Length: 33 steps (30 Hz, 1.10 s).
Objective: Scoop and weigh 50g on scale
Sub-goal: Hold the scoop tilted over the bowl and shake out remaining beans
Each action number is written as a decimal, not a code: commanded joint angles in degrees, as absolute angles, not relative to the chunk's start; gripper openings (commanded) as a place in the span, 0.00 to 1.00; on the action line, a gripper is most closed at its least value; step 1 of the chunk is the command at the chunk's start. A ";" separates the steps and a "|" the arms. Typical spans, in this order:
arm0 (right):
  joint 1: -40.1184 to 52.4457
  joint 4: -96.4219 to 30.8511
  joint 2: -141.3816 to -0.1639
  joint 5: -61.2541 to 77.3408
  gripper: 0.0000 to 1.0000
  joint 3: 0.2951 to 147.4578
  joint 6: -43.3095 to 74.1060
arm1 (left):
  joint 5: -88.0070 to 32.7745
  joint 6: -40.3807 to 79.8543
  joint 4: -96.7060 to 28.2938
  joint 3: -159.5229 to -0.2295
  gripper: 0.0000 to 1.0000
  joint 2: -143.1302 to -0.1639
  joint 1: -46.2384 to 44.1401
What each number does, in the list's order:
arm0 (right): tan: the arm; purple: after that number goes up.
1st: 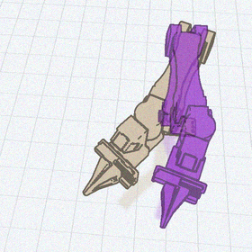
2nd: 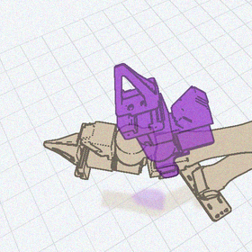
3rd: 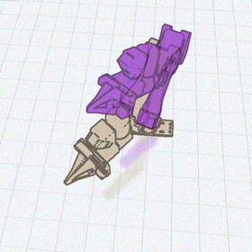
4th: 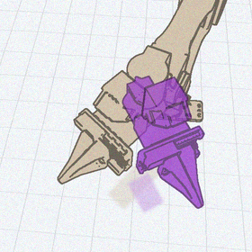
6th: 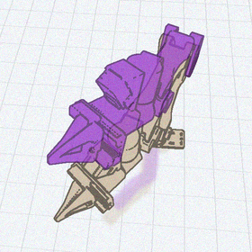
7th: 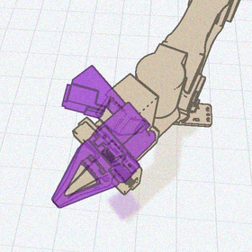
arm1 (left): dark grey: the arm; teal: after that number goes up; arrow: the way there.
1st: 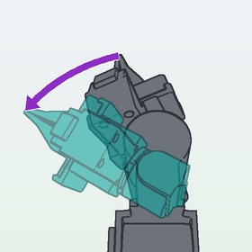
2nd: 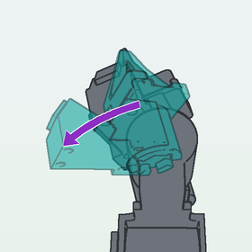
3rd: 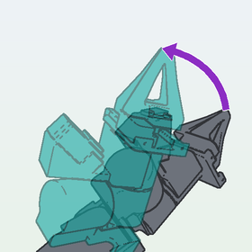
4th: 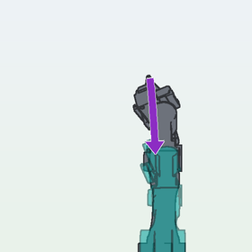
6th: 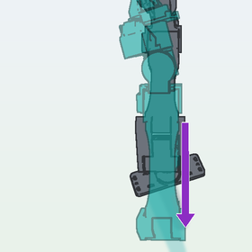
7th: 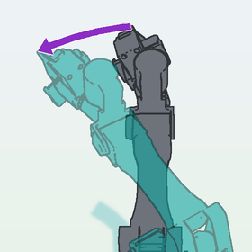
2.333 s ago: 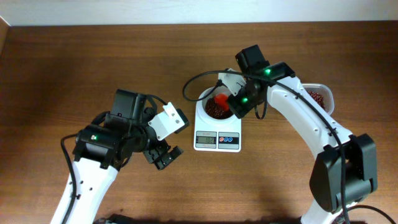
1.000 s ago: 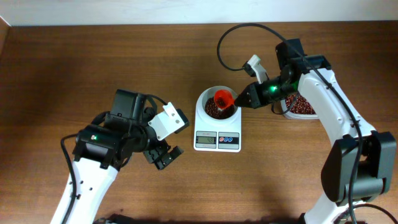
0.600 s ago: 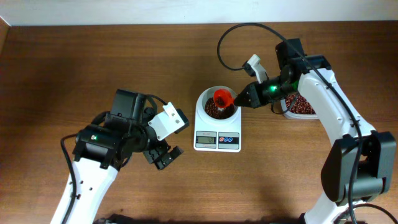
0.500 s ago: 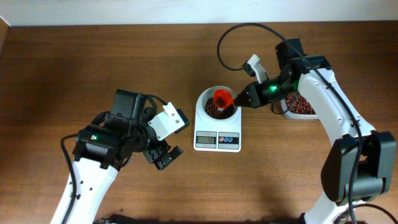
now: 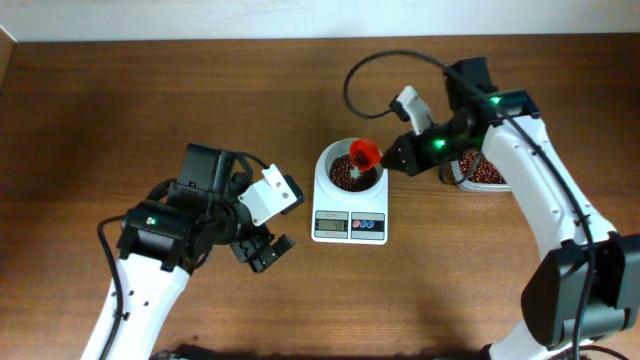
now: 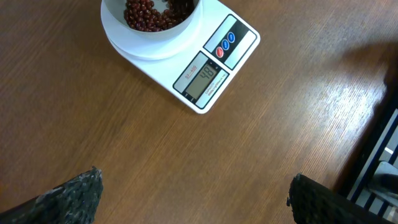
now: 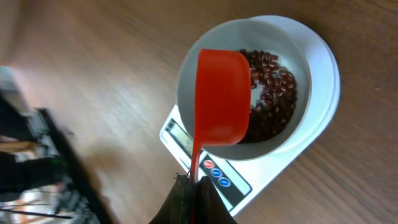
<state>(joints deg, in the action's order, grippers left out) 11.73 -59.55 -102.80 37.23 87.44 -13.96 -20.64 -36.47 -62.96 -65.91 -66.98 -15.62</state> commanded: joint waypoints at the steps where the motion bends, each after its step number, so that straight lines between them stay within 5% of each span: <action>1: 15.66 -59.64 -101.58 31.16 0.04 89.06 -14.50 | -21.65 -37.34 -62.89 -66.85 0.99 -66.74 -15.33; 9: 19.09 -59.13 -100.71 20.25 0.04 90.00 -13.74 | -21.65 -37.34 -62.89 -66.85 0.99 -66.74 -15.33; 33: 19.11 -58.04 -100.05 20.51 0.04 91.18 -11.51 | -21.65 -37.34 -62.89 -66.85 0.99 -66.74 -15.33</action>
